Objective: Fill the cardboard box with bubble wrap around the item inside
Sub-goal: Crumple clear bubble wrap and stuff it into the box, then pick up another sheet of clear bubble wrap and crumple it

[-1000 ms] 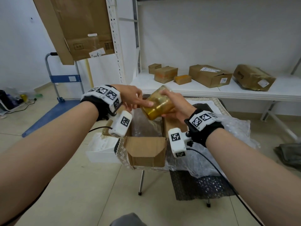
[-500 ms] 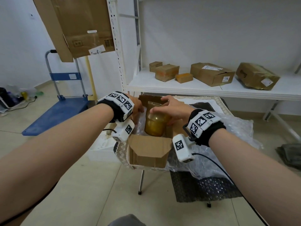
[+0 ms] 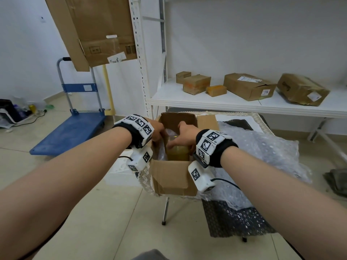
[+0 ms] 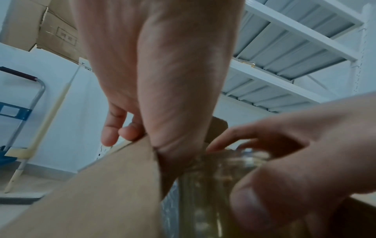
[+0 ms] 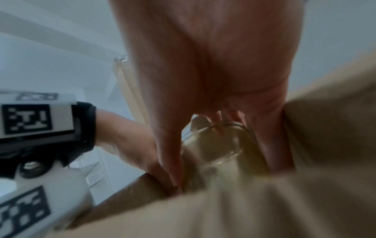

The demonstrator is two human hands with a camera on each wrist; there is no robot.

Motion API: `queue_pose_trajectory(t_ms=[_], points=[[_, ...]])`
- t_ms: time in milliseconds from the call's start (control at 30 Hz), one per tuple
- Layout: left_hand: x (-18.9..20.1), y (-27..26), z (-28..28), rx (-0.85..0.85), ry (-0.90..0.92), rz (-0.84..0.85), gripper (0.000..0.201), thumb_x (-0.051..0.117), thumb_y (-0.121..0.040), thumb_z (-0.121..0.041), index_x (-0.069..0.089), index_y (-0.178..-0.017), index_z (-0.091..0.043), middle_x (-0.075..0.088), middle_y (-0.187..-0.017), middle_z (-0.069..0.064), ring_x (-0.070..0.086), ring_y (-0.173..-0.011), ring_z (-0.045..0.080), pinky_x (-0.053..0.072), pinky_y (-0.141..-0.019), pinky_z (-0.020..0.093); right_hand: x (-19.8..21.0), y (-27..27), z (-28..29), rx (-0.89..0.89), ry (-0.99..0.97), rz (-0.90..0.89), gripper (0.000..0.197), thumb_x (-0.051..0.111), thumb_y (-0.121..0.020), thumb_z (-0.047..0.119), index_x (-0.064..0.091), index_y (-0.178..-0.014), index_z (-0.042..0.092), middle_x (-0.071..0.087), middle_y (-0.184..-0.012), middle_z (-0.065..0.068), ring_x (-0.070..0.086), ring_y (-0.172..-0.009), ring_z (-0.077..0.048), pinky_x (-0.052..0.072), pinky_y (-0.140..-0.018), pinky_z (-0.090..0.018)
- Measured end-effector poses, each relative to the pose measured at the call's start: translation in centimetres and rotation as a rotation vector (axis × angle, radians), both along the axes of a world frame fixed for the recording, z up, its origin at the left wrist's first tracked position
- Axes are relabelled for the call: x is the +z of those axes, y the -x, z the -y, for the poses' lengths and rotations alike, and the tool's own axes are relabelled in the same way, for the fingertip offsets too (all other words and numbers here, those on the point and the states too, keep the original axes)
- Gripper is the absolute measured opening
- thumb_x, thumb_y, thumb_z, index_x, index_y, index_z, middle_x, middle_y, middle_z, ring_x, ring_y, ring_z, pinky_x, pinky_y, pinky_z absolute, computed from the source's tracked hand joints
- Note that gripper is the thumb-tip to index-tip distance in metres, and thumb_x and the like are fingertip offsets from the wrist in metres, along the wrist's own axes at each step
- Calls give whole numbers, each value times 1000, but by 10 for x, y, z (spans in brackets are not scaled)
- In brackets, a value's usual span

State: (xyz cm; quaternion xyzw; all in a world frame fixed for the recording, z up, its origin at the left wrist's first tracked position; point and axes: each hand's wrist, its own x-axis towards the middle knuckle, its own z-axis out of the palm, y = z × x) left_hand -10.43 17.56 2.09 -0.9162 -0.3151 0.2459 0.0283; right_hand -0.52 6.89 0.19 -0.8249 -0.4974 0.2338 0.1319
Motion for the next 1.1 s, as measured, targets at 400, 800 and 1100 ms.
queue_pose_trajectory(t_ms=[400,800,1100], points=[[-6,2,-1,-20,107,83,62,64,-88,-10,41,-143,-26,56,-135,-4,53,-119,17,44,-101,31,-11,11,-3,107,172,199,45,55,-97,13,45,-140,6,42,-143,-19,50,-127,-37,48,-103,-42],[-10,1,-7,-7,206,116,37,62,-88,-6,63,-122,-21,58,-115,-5,51,-101,13,42,-84,26,-6,9,1,180,222,92,50,57,-97,20,46,-144,6,52,-141,-13,54,-124,-29,47,-104,-39],[-9,11,-14,-21,235,325,28,69,-86,-14,66,-112,-27,61,-117,-3,56,-109,17,44,-93,27,-6,-1,-3,6,49,-233,38,52,-95,9,54,-132,1,60,-125,-21,67,-104,-36,57,-91,-50]])
